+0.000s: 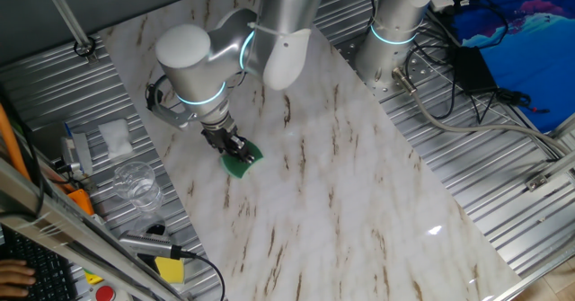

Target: Clean the tabletop with a sponge

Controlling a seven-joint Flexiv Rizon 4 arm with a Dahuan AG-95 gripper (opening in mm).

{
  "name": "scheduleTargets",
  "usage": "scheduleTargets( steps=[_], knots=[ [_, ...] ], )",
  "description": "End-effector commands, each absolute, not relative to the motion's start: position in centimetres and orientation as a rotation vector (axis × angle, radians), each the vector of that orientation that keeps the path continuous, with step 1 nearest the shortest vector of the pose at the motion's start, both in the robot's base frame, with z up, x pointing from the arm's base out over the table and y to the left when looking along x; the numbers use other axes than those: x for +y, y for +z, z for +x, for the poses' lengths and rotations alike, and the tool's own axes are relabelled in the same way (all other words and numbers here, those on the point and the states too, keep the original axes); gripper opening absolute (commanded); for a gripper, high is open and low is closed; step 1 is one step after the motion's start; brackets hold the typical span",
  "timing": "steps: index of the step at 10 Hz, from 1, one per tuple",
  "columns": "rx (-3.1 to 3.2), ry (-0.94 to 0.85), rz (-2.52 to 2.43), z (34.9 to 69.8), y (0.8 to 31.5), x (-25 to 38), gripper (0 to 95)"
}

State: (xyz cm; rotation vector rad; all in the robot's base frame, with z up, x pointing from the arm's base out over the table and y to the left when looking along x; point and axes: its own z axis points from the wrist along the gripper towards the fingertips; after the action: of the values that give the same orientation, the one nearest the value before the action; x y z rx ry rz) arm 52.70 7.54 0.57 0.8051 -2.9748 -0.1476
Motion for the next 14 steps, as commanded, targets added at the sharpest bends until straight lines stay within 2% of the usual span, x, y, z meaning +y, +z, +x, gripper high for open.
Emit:
scheduleTargets(
  steps=[1, 3, 4, 14],
  knots=[
    [-2.97, -0.155, 0.817, 52.7, 0.38, 7.58, 57.0],
    [-2.966, -0.158, 0.822, 52.7, 0.38, 7.58, 57.0],
    [-2.965, -0.158, 0.823, 52.7, 0.38, 7.58, 38.0],
    [-2.978, -0.197, 0.782, 52.7, 0.38, 7.58, 38.0]
  ],
)
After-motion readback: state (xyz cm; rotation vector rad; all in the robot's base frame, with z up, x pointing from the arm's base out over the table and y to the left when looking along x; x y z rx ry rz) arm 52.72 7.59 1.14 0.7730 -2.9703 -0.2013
